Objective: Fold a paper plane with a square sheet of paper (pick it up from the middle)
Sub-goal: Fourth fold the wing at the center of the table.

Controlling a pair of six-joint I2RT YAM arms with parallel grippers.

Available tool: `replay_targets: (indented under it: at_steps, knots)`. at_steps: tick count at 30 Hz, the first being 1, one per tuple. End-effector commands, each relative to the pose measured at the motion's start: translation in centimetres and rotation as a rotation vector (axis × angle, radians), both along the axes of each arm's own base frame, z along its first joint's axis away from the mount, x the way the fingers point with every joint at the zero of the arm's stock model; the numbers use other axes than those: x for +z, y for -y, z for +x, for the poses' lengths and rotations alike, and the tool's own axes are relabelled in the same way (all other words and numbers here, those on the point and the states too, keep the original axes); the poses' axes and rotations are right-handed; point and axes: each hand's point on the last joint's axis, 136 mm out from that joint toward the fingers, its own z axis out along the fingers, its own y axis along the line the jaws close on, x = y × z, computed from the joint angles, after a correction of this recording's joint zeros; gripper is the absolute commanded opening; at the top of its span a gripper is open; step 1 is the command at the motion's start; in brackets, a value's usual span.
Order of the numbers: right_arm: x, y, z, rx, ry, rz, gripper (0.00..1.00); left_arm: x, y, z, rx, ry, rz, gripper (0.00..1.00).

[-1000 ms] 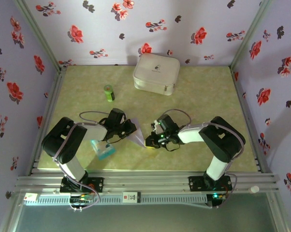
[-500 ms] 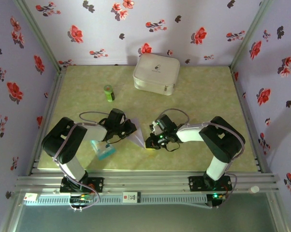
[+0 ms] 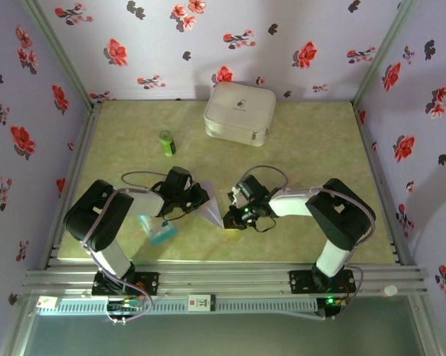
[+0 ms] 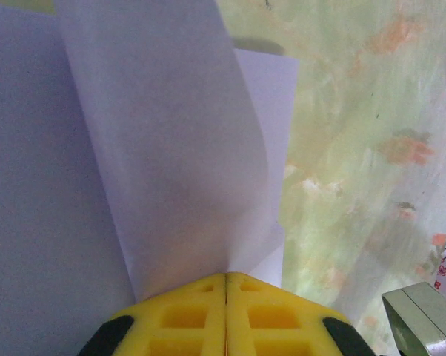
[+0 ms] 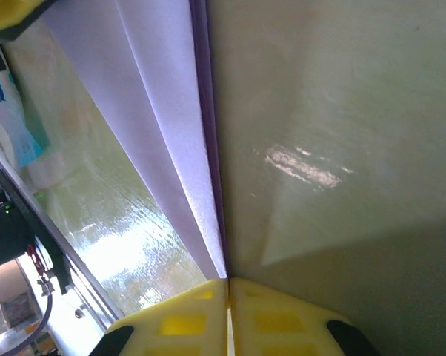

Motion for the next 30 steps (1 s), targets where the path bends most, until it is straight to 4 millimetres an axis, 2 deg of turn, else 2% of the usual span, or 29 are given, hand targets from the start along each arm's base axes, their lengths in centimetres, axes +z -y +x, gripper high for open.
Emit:
replay_targets:
  at_steps: [1, 6, 11, 14, 21, 23, 30]
  knots:
    - [-1.4, 2.6, -2.9, 0.041, -0.079, -0.14, 0.1, -2.4, -2.0, -1.2, 0.033, -0.07, 0.082, 0.08]
    - [-0.4, 2.5, -2.4, 0.041, -0.045, -0.143, 0.11, -2.4, -2.1, -1.3, 0.03, -0.066, 0.083, 0.08]
    - [3.3, 1.9, -0.4, -0.01, 0.067, -0.089, 0.15, -2.2, -2.1, -1.3, 0.027, -0.06, 0.082, 0.08]
    - [4.8, 1.9, 0.9, -0.081, 0.108, -0.055, 0.14, -2.1, -2.1, -1.3, 0.028, -0.056, 0.079, 0.08]
    - [7.0, -2.6, 4.3, -0.212, 0.087, 0.154, 0.01, -2.1, -2.0, -1.4, 0.029, -0.052, 0.074, 0.08]
    - [6.8, -3.6, 5.1, -0.23, 0.076, 0.175, 0.01, -2.2, -2.0, -1.4, 0.027, -0.055, 0.074, 0.08]
    - [4.8, -5.1, 6.3, -0.251, 0.036, 0.157, 0.0, -2.3, -2.0, -1.5, 0.025, -0.057, 0.075, 0.08]
